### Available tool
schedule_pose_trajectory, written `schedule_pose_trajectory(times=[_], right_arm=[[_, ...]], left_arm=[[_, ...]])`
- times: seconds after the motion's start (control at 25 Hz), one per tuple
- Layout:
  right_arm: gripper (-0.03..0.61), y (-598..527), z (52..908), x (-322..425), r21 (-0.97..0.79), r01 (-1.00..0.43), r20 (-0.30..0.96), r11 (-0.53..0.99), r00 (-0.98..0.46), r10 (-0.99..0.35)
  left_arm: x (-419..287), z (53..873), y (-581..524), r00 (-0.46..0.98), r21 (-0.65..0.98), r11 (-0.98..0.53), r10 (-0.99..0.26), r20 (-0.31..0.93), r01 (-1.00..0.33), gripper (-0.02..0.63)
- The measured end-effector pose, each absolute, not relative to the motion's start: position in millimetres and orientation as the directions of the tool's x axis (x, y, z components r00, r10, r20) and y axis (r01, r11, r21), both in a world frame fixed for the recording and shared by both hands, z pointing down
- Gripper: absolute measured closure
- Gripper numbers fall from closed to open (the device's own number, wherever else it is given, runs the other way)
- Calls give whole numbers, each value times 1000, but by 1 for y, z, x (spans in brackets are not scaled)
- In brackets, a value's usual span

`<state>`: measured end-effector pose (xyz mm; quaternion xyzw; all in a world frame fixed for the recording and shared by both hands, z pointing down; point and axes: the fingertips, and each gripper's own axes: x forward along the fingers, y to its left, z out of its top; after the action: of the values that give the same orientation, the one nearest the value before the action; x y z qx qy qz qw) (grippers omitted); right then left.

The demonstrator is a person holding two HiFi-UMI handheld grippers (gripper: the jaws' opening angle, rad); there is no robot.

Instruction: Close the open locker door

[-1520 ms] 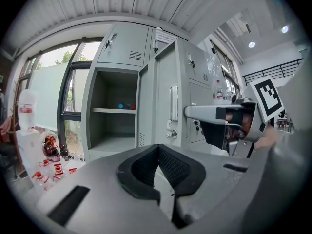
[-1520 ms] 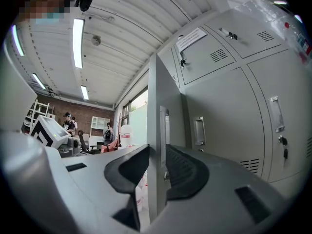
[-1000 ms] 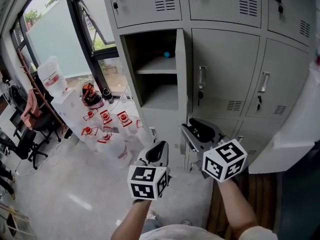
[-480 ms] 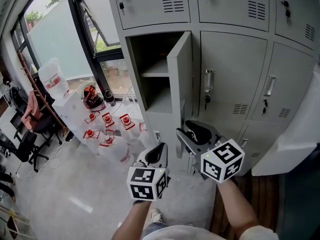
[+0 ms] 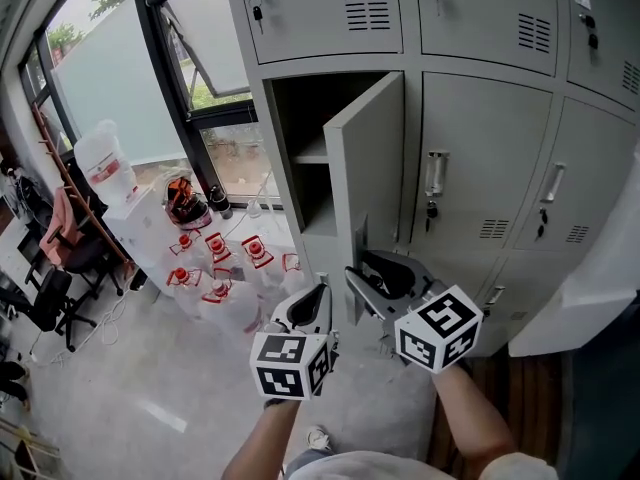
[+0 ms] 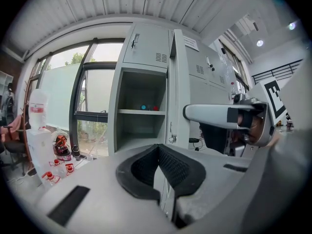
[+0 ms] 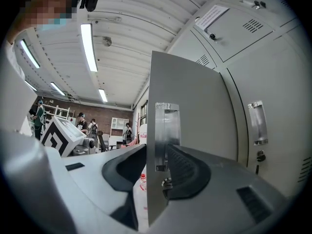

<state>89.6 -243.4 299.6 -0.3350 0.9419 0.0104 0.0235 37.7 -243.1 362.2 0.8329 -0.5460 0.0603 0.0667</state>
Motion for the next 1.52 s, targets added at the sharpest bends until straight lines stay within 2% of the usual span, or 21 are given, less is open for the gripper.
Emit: schedule_pose_trajectory(times=[0.16,0.56,1.52], right_arm=[[466,-249,299,72,13,-631,-48,776,-775,-630],[472,-269,299,43,17,-652,-40,758,-758,-651],[477,-331,300,-15,4,-785,-61,620,-619,-783]], left_arm=[[25,363,-253,404,53,-401,-898,174,-915,606],[0,365,-279,428,77,-421,-888,168,-904,606],[-76,372,-326,489,118,-475,-858,157,-872,606]])
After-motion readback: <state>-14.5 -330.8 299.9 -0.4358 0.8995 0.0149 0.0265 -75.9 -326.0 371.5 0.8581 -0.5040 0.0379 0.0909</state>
